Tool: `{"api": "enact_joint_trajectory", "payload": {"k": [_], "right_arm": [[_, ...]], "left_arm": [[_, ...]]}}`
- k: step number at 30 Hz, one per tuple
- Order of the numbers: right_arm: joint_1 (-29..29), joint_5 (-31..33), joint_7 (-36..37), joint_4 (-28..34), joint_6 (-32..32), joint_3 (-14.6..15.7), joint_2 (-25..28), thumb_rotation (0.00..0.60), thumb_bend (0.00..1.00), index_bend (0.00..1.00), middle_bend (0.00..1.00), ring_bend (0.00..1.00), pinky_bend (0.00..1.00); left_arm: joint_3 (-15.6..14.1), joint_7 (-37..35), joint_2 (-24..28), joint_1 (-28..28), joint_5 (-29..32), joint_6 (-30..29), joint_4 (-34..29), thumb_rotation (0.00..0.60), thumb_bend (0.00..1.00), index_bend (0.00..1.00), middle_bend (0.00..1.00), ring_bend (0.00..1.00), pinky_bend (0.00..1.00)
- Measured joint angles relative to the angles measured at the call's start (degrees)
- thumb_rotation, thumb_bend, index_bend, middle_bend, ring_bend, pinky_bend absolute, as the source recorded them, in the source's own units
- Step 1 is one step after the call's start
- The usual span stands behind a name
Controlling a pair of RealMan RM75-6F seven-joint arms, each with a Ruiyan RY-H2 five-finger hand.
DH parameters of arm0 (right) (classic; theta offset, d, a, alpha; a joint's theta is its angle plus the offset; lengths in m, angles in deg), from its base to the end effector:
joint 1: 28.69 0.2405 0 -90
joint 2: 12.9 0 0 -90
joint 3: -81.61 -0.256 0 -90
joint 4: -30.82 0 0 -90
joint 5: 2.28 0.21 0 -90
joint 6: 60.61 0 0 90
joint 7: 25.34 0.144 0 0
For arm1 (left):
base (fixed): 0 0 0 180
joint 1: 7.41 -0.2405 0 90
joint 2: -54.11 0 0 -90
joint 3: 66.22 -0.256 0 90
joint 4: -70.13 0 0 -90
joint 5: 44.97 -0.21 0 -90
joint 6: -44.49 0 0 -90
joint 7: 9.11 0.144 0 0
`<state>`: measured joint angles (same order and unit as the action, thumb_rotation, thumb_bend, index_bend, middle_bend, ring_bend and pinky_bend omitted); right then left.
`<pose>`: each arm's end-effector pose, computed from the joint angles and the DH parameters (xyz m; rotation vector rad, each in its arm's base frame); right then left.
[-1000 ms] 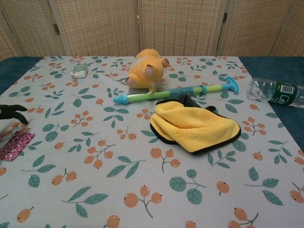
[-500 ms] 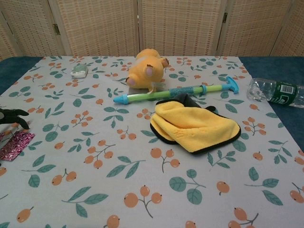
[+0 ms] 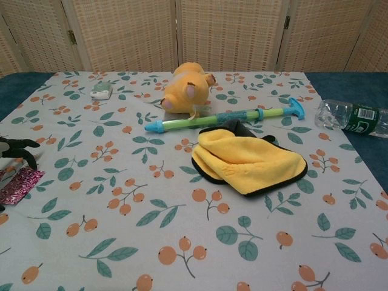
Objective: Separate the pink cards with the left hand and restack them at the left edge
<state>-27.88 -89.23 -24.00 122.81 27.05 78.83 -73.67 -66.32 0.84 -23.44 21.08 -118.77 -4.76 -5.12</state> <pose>-0.3233 -0.1586 0.1834 1.3474 -0.8731 0.8605 -0.3159 0.2901 0.0390 -1.8718 -0.9787 -0.4714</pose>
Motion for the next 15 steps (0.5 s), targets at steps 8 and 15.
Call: {"api": "enact_joint_trajectory", "payload": {"k": [8,15], "right_arm": [[-0.1,0.2,0.5,-0.5,0.0,0.0,-0.1,0.600,0.23,0.00,0.00,0.00,0.00],[-0.1,0.4,1.0,-1.0,-0.4,0.0,-0.3,0.600,0.23,0.00,0.00,0.00,0.00]], "left_arm": [[0.0,0.7,0.8,0.5,0.9,1.0,-1.1,0.592,0.17,0.24,0.00,0.00,0.00],[0.0,2.0,1.8,1.2,2.6,2.3,-2.6,0.590,0.16,0.25,0.00,0.00,0.00]]}}
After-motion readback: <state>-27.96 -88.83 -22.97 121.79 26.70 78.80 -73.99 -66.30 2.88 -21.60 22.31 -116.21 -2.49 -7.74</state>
